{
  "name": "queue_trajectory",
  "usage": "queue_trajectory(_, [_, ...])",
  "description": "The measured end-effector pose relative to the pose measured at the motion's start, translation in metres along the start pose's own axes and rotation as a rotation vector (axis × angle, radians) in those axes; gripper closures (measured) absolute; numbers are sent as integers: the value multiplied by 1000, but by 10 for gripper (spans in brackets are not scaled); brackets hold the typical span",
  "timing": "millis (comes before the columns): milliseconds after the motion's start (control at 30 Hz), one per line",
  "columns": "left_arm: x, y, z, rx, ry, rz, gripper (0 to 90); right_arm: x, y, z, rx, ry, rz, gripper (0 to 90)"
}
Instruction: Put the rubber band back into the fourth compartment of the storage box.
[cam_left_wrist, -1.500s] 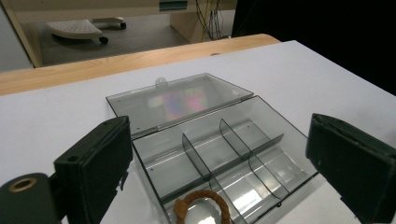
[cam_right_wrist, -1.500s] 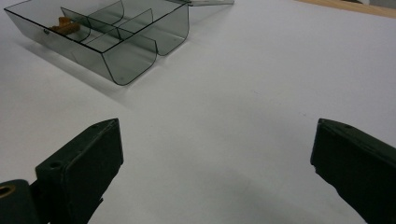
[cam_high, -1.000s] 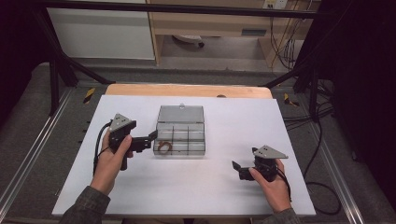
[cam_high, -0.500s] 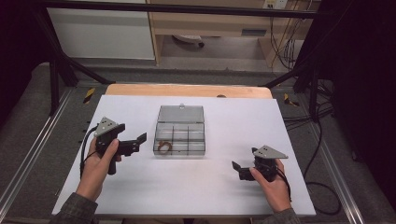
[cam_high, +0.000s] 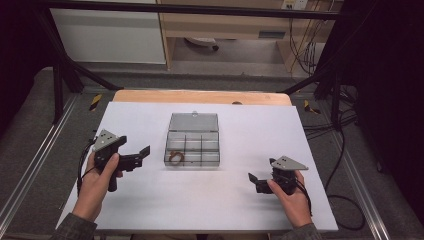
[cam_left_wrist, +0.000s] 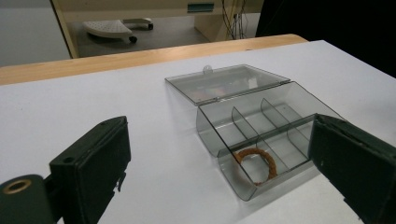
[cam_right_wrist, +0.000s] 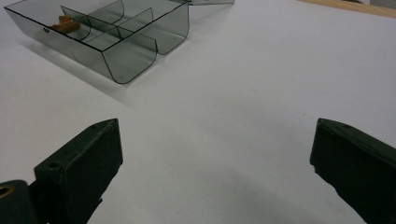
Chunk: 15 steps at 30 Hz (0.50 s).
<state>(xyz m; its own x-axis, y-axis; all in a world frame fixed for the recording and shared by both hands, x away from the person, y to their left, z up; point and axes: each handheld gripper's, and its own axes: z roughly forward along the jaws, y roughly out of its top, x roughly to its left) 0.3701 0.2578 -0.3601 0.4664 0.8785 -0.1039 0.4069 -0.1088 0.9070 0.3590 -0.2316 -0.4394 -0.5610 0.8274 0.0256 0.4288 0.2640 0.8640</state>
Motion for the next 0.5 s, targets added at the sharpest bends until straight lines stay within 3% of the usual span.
queue_trajectory(500, [9,-20,-14,-22,10,-23,57,0,0,0,2,-3,4,25])
